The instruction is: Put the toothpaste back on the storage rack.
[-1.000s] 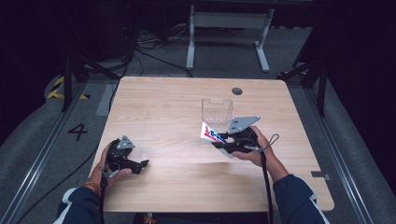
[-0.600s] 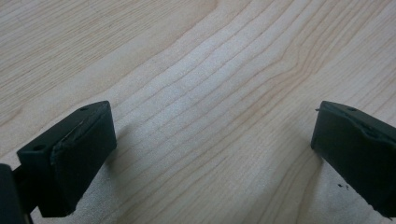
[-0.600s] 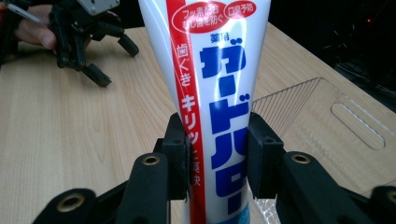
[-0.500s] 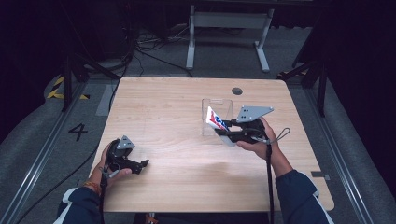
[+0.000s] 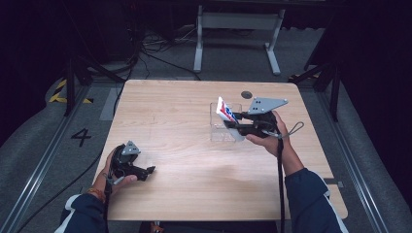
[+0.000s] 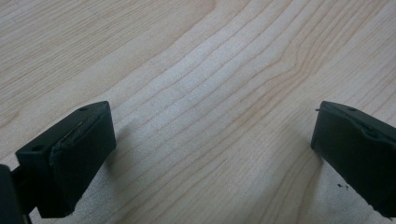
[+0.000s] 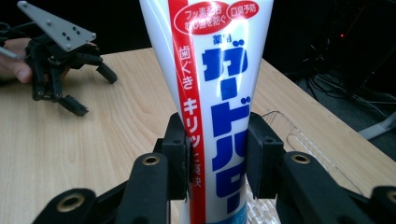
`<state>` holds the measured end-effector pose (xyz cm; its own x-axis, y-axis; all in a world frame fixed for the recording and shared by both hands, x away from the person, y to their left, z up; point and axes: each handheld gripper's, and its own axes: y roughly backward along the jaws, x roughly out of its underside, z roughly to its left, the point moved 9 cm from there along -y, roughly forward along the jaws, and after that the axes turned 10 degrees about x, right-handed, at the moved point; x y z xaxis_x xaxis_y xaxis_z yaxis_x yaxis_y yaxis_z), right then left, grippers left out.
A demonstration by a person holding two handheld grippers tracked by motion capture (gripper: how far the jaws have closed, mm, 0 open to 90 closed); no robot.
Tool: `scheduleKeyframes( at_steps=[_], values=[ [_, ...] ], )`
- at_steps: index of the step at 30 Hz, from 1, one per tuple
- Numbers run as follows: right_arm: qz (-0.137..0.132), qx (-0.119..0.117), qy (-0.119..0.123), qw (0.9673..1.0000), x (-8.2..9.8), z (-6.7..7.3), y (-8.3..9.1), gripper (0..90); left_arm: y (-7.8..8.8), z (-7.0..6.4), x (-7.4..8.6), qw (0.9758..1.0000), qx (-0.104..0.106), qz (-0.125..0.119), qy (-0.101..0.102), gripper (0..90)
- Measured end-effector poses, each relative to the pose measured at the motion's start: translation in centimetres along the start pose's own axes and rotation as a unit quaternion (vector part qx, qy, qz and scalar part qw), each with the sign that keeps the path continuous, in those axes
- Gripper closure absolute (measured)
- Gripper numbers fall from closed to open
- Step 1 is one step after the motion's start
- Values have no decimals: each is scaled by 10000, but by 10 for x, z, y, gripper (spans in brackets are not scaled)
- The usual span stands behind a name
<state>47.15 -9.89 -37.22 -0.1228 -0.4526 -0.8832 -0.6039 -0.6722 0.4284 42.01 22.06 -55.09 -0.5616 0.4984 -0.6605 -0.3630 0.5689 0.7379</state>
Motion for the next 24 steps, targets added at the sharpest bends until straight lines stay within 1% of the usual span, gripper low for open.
scheduleKeyframes(
  at_steps=[3, 4, 5, 6, 7, 8, 9, 11, 12, 15, 16, 20, 21, 24],
  values=[
    [-31, 52, -20, 10000, -3, -4, -3, 662, 0, 0, 0, 10000, -19, -9, 27, 4],
    [-45, 61, -44, 10000, -4, -6, -5, 662, 0, 0, 0, 10000, -53, -13, -9, 6],
    [-65, 73, -54, 9999, -6, -7, -6, 663, 0, -1, 0, 10000, -17, -15, 43, 6],
    [-78, 64, -73, 9999, -7, -8, -8, 663, 0, -1, 0, 10000, -19, -12, 46, 6],
    [-66, 57, -87, 9999, -7, -9, -10, 662, 0, 0, 0, 10000, -50, -13, -8, 6],
    [-47, 60, -60, 10000, -8, -11, -11, 663, 0, 0, 0, 10000, -50, -14, -6, 6],
    [-44, 45, -74, 10000, -8, -12, -13, 663, 0, -1, 0, 10000, -26, -9, 32, 6],
    [-29, 30, -103, 9999, -10, -15, -16, 663, 0, -1, 0, 10000, -30, -10, 35, 6],
    [-42, 57, -124, 9999, -12, -18, -18, 663, 1, 1, 0, 10000, -56, 7, -51, 6],
    [-34, 125, -148, 9998, -15, -24, -23, 663, 1, -1, 1, 10000, -25, 12, 45, 6],
    [-36, 172, -159, 9997, -15, -26, -25, 663, 1, -1, 1, 10000, -25, 8, 35, 6],
    [18, 215, -210, 9995, -14, -33, -32, 663, 1, -1, 1, 10000, -25, 8, 37, 6],
    [22, 206, -190, 9996, -12, -34, -33, 663, 1, -1, 1, 10000, -25, 9, 36, 6],
    [82, 196, -248, 9995, -6, -40, -39, 662, 1, -1, 1, 10000, -24, 11, 36, 6]
  ],
)
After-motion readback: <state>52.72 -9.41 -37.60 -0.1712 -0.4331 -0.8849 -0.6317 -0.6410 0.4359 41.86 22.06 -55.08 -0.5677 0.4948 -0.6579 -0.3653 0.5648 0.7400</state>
